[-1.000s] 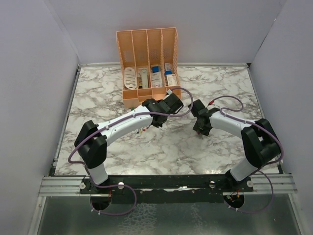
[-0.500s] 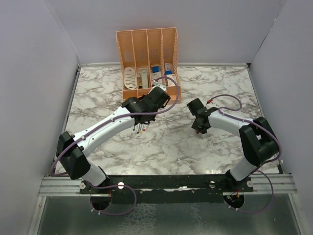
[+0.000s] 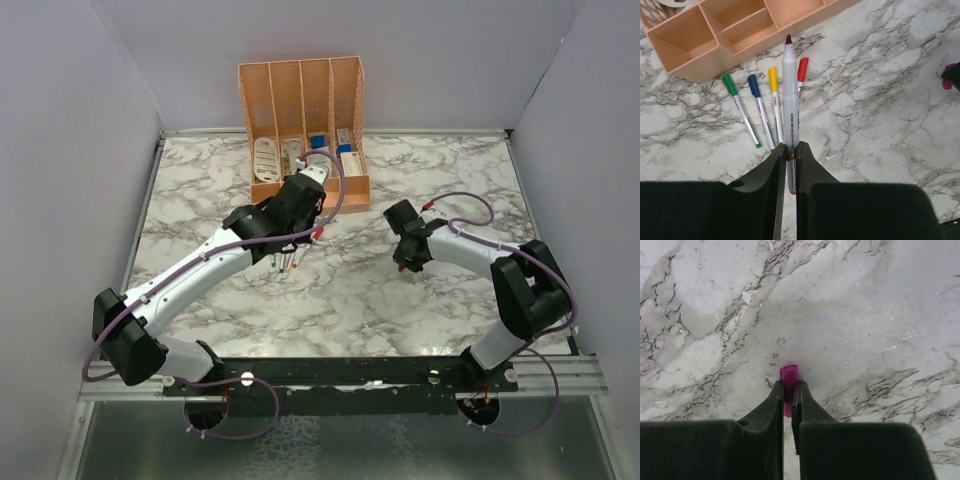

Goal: Insert the pens into the pen caps

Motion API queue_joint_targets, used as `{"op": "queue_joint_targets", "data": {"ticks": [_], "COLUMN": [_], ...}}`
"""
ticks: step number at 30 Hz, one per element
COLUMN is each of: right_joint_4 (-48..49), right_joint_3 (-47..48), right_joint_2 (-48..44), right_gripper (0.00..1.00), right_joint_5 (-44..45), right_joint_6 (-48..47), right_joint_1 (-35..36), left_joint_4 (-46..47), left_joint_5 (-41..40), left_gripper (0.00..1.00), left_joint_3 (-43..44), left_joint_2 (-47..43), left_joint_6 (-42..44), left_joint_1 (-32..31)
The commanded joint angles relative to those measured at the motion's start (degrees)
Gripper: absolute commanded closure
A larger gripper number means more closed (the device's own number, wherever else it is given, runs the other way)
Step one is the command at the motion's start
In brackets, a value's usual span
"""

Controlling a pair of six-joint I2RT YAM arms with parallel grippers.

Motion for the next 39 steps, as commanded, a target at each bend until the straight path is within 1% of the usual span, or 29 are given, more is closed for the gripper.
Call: {"op": "queue_joint_targets", "data": {"ticks": [1,6,9,10,13,18,22,25,28,32,39], "right_joint_4": [2.39,10.87,19.18,23.61,31.29,36.82,41.19,44.67,47.26,50.53,59.81], "right_joint_3": [1.19,4.52,3.75,3.00,1.12,-0.73,-3.30,-4.91,-6.24,-8.42,-13.58], "right_joint_2": [-3.02,-9.68,-15.22,-16.84,-21.00,-25.27,-28.10,-29.90,-31.48,-33.91,-37.80], "right_gripper": [0.99,0.99,0.99,0.99,0.99,0.99,0.99,0.99,0.99,0.99,0.99], "right_joint_5": [-2.34,-2.27,-3.21,-3.82,-6.54,-11.21,-15.86,-20.33,-23.81,-25.39,-26.17], "right_joint_6": [-5.00,-12.39,-17.54,-19.24,-24.37,-27.62,-29.61,-31.57,-32.89,-32.61,-30.83], "right_joint_1": [-0.10,-0.10,-0.10,-0.10,-0.10,-0.10,-0.10,-0.10,-0.10,-0.11,-0.10], "left_joint_4": [7.38,14.43,20.38,22.59,31.05,46.18,56.51,60.18,64.17,67.49,71.42], "left_joint_5": [6.56,10.79,14.05,15.49,20.01,27.81,34.25,38.46,41.05,42.45,44.41], "left_gripper": [1.00,1.00,1.00,1.00,1.00,1.00,1.00,1.00,1.00,1.00,1.00], "left_joint_3": [-3.54,-9.26,-13.33,-14.82,-18.94,-26.06,-29.53,-29.45,-29.89,-30.16,-29.79], "left_joint_2": [-3.46,-6.18,-8.09,-8.62,-9.80,-11.13,-10.37,-7.93,-6.22,-4.59,-3.33], "left_joint_6": [1.62,1.22,0.82,0.74,0.40,-0.38,-1.96,-3.43,-4.97,-6.76,-9.69], "left_joint_1": [0.27,0.38,0.35,0.35,0.44,0.45,0.45,0.44,0.45,0.45,0.42]}}
